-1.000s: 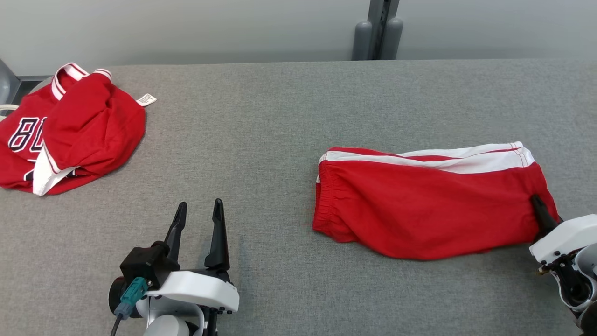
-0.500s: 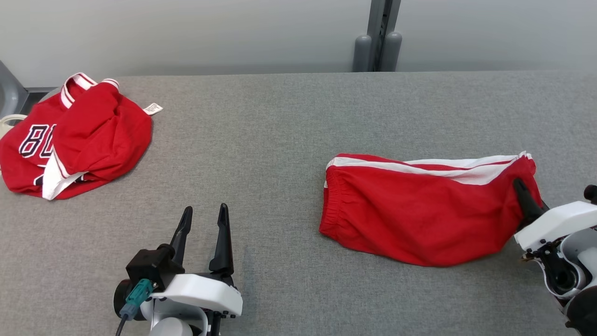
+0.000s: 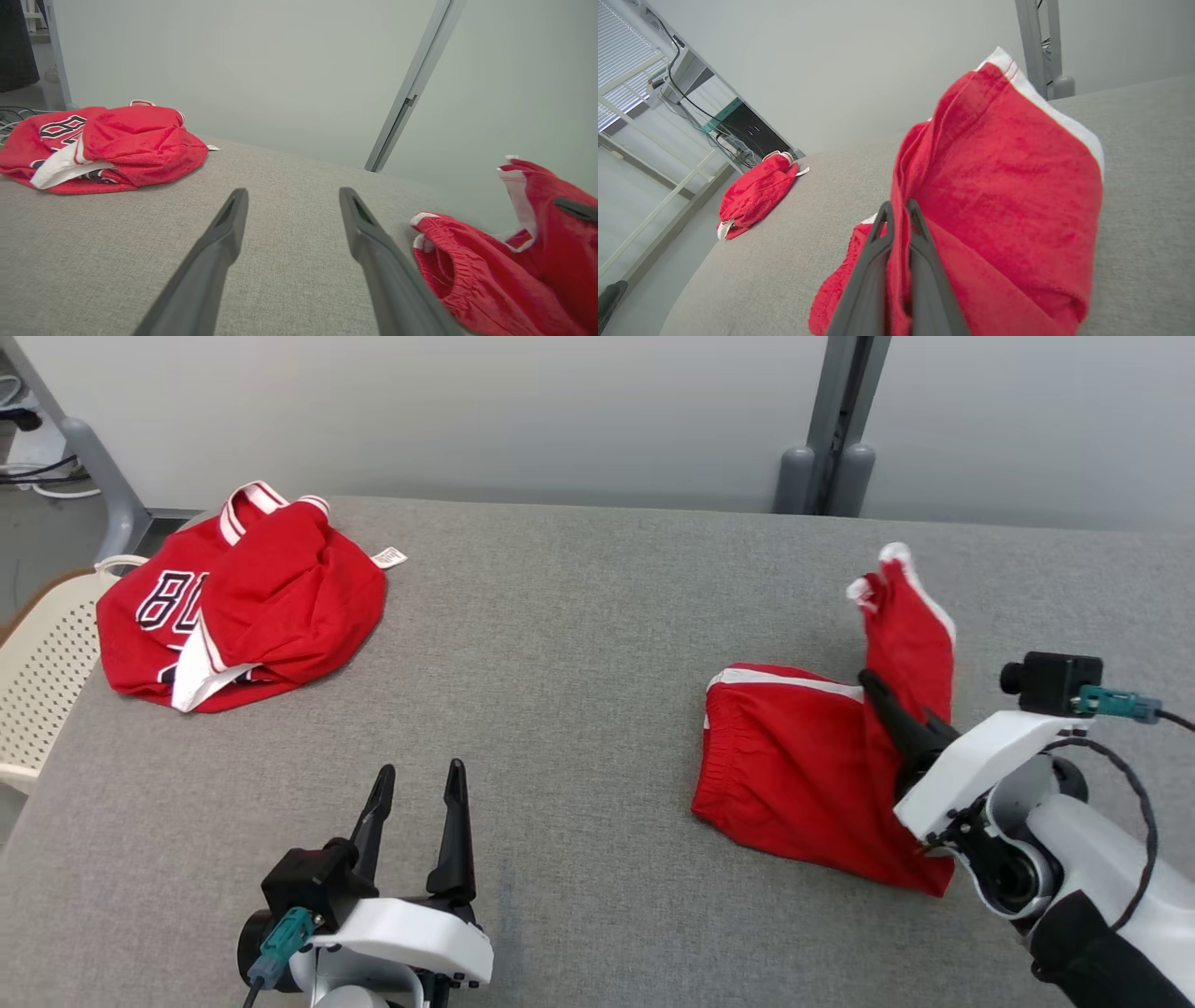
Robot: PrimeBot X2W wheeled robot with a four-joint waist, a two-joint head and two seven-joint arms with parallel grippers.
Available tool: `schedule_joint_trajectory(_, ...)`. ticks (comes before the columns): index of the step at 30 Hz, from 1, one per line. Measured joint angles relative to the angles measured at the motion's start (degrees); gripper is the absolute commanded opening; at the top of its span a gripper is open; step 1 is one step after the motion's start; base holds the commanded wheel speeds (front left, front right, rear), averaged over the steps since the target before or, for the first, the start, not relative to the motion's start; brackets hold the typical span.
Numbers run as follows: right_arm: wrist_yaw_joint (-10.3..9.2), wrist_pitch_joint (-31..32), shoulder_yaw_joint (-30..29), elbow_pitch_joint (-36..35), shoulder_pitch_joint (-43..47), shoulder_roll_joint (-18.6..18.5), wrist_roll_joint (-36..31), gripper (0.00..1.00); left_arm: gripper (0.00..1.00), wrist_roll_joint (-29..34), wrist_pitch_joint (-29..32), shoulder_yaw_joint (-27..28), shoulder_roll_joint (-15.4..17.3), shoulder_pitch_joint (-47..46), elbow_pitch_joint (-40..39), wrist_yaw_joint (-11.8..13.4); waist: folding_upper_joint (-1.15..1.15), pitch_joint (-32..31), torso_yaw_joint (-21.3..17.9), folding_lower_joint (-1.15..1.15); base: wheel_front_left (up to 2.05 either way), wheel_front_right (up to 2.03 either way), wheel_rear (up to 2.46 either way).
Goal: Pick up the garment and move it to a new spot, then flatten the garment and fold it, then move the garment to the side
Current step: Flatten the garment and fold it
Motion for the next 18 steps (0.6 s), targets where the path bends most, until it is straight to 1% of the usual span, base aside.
schedule_joint_trajectory(6, 0.01, 2.19, 2.88, -1.1, 1.51, 1.69, -1.63, 0.0, 1.0, -0.08, -0.01, 0.0, 0.0, 0.32, -0.05, 0.18, 0.0, -0.51, 1.93, 0.0, 0.0, 0.0, 0.0)
schedule_joint_trajectory(14, 0.0, 3.92, 4.85, 1.05, 2.2, 3.93, -2.94, 0.0, 1.0, -0.35, 0.0, -0.12, -0.02, 0.73, -0.02, 0.21, 0.0, -0.59, 3.13, 0.0, 0.0, 0.0, 0.0)
schedule_joint_trajectory(18, 0.0, 4.02, 6.05, 2.98, 2.09, 4.61, -5.48, 0.0, 1.0, -0.52, 0.0, -0.19, 0.0, 0.74, 0.01, 0.31, 0.0, -0.58, 3.16, 0.0, 0.0, 0.0, 0.0)
